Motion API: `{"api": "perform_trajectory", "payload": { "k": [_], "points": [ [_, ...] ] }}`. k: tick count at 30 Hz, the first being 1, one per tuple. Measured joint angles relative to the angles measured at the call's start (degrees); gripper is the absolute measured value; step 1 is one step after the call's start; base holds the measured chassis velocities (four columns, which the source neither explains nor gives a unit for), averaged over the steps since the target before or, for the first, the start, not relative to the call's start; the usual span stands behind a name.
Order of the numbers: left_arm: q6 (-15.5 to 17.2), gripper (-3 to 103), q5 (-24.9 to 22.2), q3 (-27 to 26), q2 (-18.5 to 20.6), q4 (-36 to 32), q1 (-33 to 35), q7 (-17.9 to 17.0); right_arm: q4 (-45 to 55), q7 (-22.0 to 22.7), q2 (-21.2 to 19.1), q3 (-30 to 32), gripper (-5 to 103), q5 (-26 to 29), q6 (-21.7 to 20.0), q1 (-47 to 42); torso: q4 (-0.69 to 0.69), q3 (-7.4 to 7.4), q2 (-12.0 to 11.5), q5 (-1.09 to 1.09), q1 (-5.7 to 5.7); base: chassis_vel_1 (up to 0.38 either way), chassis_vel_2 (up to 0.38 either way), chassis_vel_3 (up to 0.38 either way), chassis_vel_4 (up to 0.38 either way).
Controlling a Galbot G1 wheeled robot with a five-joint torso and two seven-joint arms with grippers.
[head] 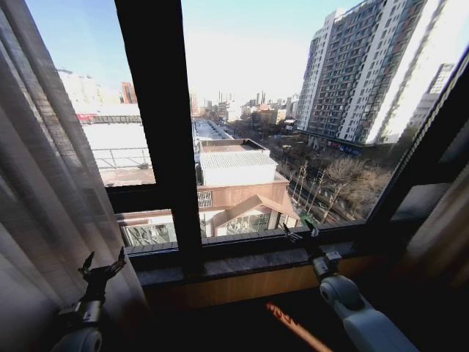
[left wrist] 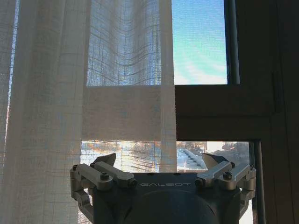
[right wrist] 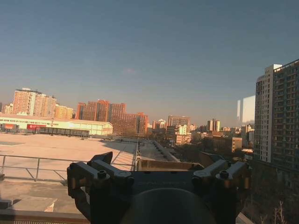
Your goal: Open the curtains by pulling them apart, changing their state from closed to fully open.
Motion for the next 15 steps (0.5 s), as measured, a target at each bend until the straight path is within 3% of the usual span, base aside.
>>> {"api": "perform_trajectory", "payload": {
  "k": [15],
  "points": [
    [0.0,100,0.0,0.0,0.0,0.0,0.0,0.0,0.0,0.0,0.0,0.0,100,0.0,0.0,0.0,0.0,0.0,0.0,0.0,0.0,0.0,0.0,0.0,0.0]
  ]
}}
